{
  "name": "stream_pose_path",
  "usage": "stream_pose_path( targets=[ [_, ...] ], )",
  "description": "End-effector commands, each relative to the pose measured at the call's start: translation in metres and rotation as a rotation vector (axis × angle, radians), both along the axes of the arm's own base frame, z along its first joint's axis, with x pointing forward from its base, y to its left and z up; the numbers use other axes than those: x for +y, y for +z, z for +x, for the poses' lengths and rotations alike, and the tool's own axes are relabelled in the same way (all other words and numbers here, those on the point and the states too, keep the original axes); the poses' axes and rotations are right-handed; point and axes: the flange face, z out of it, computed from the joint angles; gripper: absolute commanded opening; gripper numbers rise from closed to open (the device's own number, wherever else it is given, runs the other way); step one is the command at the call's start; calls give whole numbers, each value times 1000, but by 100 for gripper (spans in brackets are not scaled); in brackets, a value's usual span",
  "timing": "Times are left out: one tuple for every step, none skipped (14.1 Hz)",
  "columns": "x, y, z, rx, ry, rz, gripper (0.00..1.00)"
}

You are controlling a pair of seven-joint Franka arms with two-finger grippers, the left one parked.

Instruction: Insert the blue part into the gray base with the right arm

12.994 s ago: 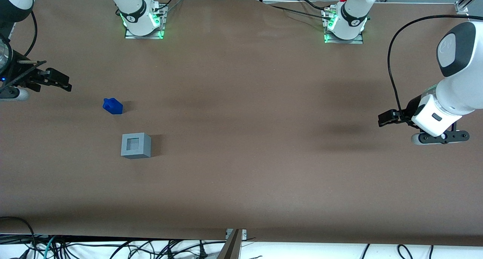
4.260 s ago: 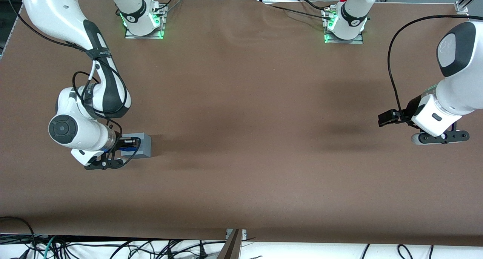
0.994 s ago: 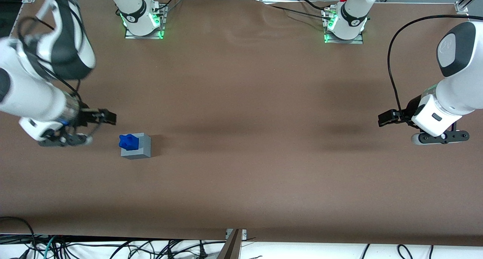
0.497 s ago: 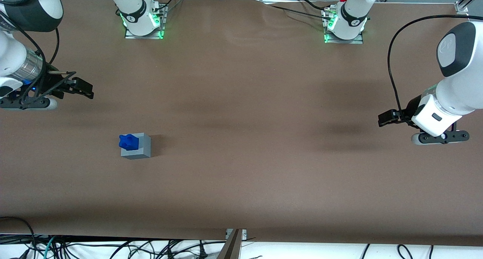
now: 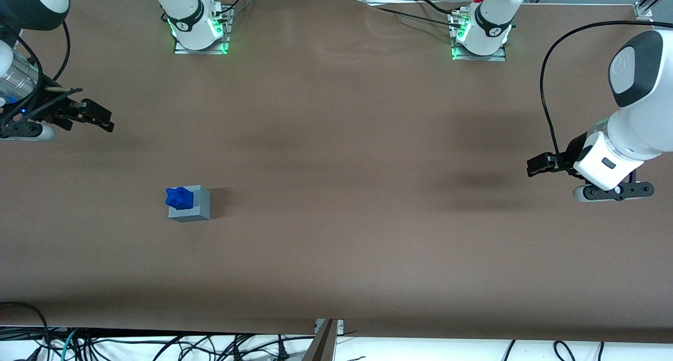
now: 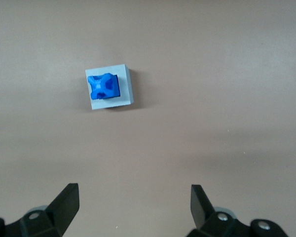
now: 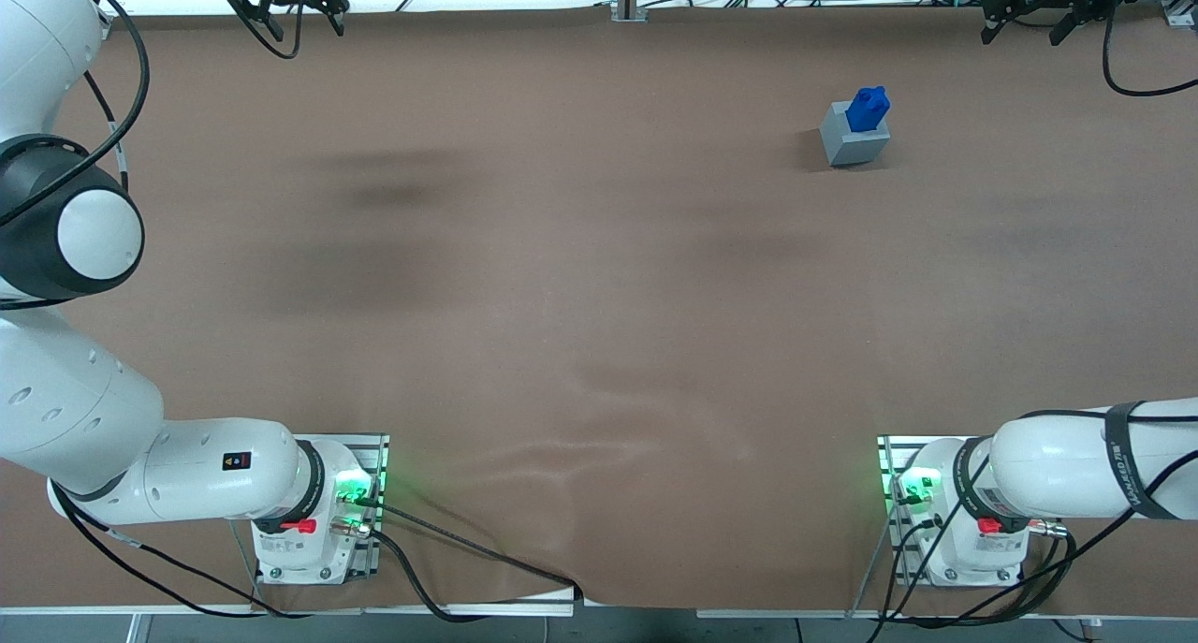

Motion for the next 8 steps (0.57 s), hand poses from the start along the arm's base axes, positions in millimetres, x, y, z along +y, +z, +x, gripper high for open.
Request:
stream_pose_path(
  targets=[
    [3,7,-6,12,-6,3,100],
    [3,6,-7,18,6,3,100],
    [3,8,-5,18,10,4,100],
    [-1,7,-4,21,4,4,100],
    [-1,5,-3,24,3,6,100],
    [0,7,-3,21,5,6,100],
    [0,5,-4,31,3,6,100],
    [0,4,-3,34,3,6,100]
  ],
)
